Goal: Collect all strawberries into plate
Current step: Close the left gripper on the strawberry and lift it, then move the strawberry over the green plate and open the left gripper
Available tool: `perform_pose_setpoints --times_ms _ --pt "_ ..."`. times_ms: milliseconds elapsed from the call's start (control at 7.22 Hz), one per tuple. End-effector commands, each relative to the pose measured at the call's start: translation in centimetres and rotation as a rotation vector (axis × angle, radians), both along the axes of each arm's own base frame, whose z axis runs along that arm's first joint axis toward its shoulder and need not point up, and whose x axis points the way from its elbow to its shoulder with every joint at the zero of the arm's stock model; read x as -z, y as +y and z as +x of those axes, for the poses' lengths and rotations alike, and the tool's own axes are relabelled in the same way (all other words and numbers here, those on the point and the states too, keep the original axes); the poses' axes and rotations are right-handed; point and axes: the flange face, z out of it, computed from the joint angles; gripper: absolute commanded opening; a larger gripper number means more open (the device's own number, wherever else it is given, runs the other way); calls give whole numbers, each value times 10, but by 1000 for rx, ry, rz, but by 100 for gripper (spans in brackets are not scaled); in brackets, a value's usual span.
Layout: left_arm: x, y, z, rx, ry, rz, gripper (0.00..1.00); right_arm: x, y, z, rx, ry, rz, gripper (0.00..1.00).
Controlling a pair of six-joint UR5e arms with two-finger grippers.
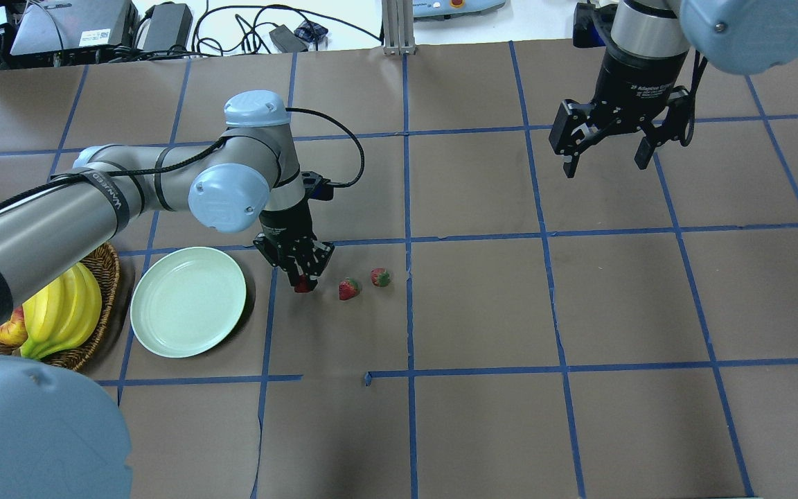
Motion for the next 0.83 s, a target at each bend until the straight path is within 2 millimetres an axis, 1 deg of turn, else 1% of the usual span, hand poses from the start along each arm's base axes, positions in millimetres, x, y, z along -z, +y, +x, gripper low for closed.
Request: perform_pose_setpoints --times_ms 0,138,277,415,554,692 --pt "-54 -11 25 53 -83 -17 0 0 0 0 0 0 -2 100" --pt "-65 -14 60 77 -146 11 0 0 0 -1 -2 7 -3 100" --pt "-61 -14 101 107 -180 55 0 0 0 0 -3 12 -3 100" --pt "-50 -12 142 133 -180 102 0 1 -1 0 0 13 -1 100" --pt "-32 -8 167 136 -191 150 0 2 0 0 0 13 -1 100" --pt "-24 -6 183 137 -220 173 0 2 0 0 3 14 -2 100"
